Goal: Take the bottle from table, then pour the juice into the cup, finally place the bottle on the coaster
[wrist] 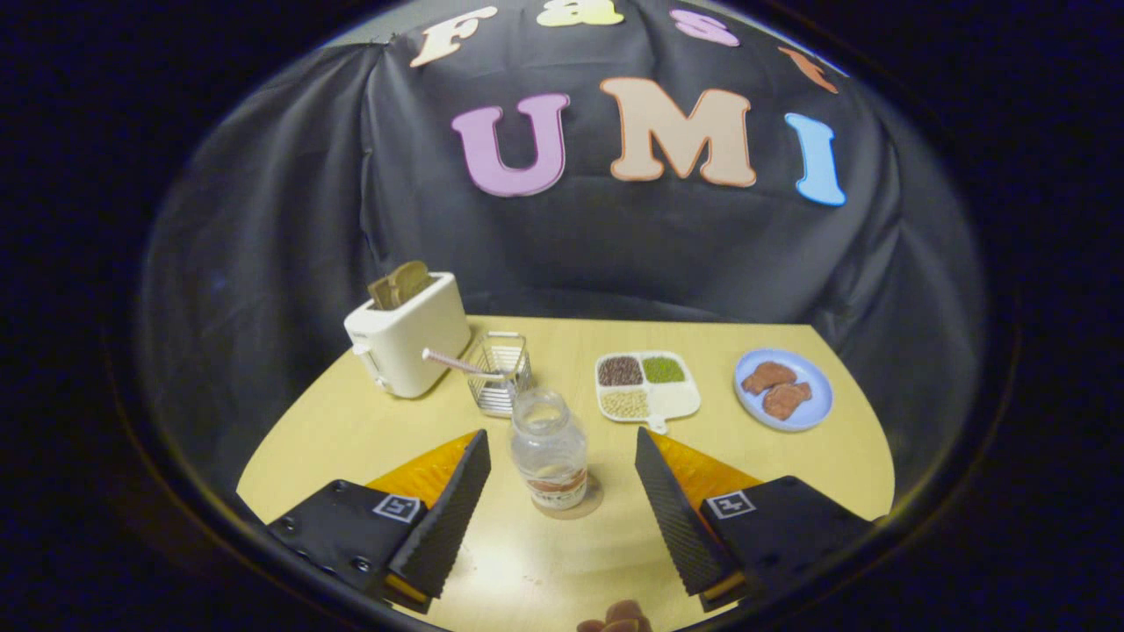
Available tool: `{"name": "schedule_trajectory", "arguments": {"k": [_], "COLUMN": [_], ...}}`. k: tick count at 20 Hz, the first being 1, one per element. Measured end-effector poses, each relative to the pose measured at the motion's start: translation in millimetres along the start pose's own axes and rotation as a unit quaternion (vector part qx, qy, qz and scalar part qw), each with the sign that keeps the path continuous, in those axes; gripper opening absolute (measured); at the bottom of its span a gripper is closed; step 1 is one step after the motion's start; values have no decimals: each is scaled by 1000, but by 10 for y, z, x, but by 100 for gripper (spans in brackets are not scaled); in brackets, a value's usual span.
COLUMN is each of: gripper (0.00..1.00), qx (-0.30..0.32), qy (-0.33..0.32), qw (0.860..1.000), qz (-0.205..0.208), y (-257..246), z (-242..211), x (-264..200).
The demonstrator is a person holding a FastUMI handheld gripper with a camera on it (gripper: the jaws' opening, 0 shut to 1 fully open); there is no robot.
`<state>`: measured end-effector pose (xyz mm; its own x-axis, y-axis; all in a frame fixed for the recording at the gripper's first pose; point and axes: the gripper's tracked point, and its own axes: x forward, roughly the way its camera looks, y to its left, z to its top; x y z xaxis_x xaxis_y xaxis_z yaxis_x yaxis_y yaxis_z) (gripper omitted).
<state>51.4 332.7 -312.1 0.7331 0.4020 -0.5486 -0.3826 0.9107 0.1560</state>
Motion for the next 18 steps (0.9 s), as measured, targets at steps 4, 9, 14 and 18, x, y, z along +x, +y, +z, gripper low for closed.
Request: {"name": "schedule_trajectory", "arguments": {"k": [4,9,14,18], "gripper": [100,100,100,100], "qx": [-14,1,17,15], "qy": [-102,-217,-264,-258], "qw": [994,972,956,956], "qz": [-36,-88,-130,-136], "y": [-257,-648,-1105,-1267], "z": [872,1945,2389,2367], "x": [-603,-1443,-1860,-1930]}}
